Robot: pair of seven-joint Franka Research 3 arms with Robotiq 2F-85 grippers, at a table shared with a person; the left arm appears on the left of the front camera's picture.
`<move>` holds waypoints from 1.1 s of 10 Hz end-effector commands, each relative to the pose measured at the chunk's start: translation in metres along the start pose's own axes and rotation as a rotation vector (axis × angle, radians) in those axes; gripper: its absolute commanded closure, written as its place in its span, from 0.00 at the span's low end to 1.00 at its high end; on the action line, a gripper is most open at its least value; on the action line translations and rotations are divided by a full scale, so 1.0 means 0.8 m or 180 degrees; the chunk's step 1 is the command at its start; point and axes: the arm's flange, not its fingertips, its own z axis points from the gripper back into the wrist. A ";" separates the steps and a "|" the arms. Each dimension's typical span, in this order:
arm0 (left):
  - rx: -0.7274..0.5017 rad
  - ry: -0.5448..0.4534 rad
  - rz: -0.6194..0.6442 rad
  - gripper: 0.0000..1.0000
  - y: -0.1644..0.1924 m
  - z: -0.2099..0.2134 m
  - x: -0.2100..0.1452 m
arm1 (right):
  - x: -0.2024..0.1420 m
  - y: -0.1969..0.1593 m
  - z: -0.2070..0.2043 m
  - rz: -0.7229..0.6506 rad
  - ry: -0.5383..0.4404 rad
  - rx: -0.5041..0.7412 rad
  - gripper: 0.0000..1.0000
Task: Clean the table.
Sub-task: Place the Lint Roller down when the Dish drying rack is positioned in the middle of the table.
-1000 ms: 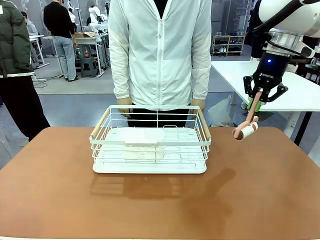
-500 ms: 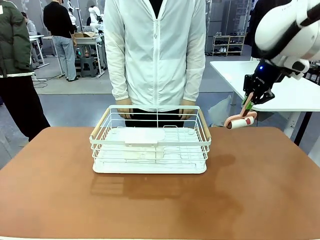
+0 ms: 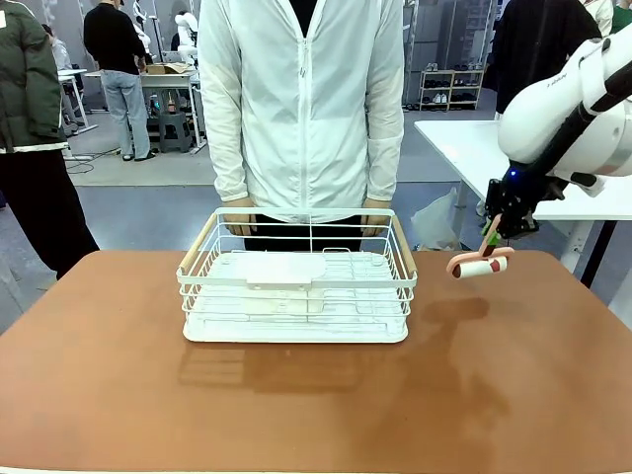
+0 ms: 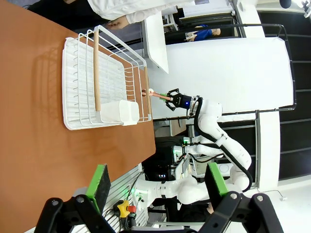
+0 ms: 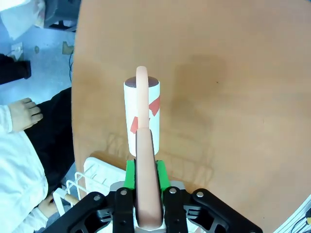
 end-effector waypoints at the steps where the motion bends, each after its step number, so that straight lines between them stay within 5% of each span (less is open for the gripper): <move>1: -0.0050 -0.0013 -0.0024 0.00 -0.001 0.003 -0.001 | -0.006 -0.008 -0.018 -0.0302 0.0009 0.0065 0.79; 11: -0.0050 -0.0013 -0.0024 0.00 -0.001 0.003 -0.001 | 0.006 -0.013 -0.046 -0.0383 0.0167 -0.0146 0.76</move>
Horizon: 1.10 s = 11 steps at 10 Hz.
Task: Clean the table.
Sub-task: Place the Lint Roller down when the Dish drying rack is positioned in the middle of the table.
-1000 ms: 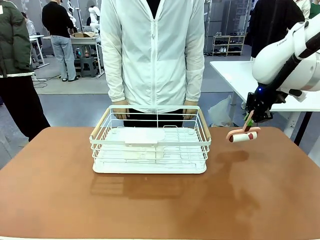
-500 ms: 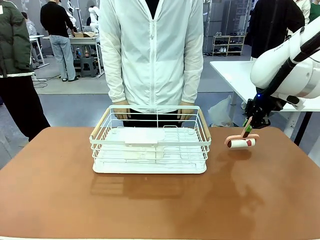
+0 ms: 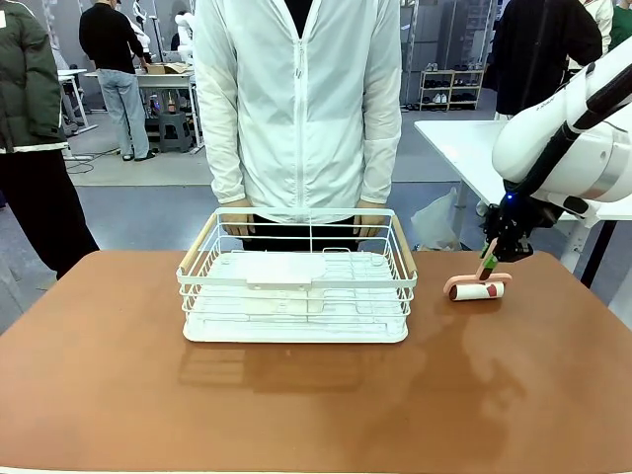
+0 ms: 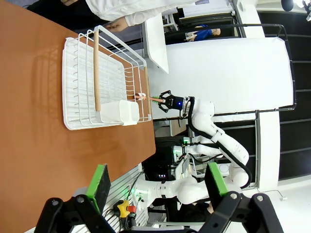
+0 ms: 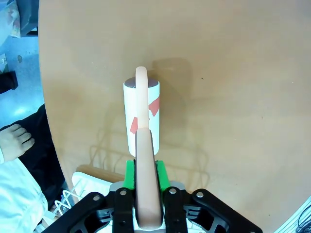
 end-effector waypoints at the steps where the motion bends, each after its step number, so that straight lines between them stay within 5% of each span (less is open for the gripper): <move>1: -0.0050 -0.0013 -0.0024 0.00 -0.001 0.003 -0.001 | -0.007 0.000 -0.001 -0.0079 0.0076 -0.0052 0.66; 9: -0.0050 -0.0013 -0.0024 0.00 -0.001 0.003 -0.001 | -0.025 -0.030 0.040 0.0133 -0.0123 -0.0595 0.08; 11: -0.0050 -0.0013 -0.0024 0.00 -0.001 0.003 -0.001 | -0.025 -0.033 0.048 0.0117 -0.0149 -0.0674 0.00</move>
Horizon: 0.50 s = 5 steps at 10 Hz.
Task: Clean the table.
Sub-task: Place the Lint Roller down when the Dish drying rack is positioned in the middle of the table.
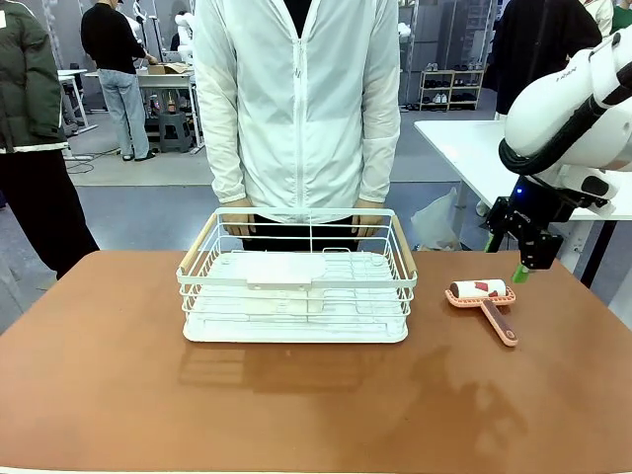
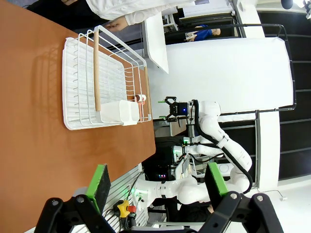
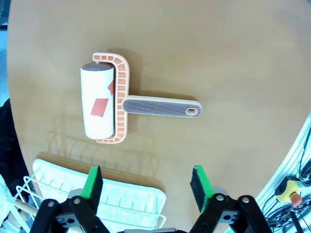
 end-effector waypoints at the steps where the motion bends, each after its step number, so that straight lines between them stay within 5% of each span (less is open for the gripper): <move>1: -0.0050 -0.0013 -0.0024 0.00 -0.001 0.003 -0.001 | -0.006 -0.003 0.008 -0.0123 -0.0097 -0.0070 0.00; 5: -0.0050 -0.0013 -0.0024 0.00 -0.001 0.003 -0.001 | 0.001 -0.002 0.004 -0.0026 -0.0014 -0.0031 0.00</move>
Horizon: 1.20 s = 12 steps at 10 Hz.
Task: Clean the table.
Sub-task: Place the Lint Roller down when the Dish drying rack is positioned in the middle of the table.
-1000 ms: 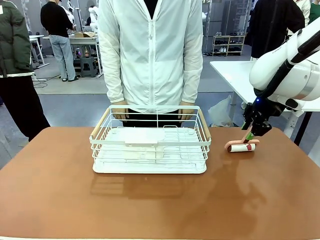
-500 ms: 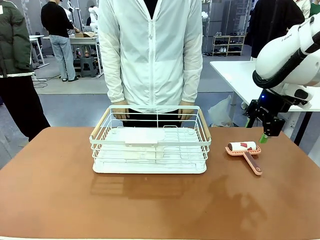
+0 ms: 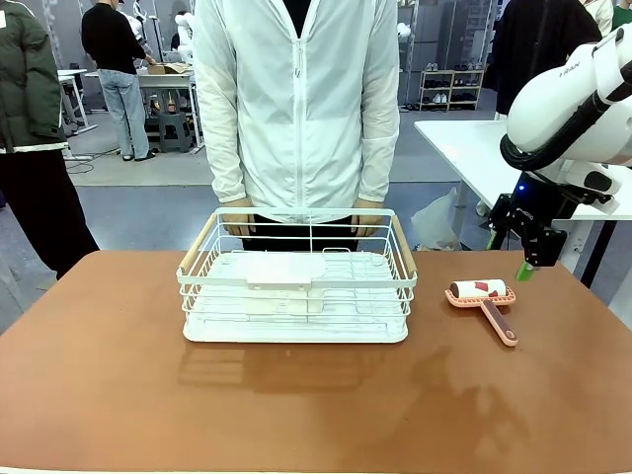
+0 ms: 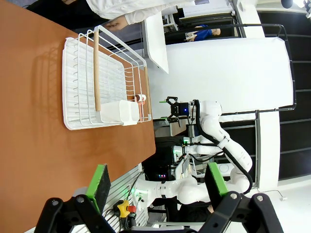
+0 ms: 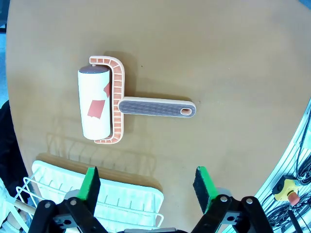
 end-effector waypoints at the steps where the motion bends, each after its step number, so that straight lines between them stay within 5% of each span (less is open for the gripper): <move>1: -0.0050 -0.0013 -0.0024 0.00 -0.001 0.003 -0.001 | 0.000 -0.002 -0.002 -0.0010 0.0014 -0.0006 0.00; 12: -0.0050 -0.0013 -0.0024 0.00 -0.001 0.003 -0.001 | 0.000 -0.002 -0.002 -0.0010 0.0014 -0.0006 0.00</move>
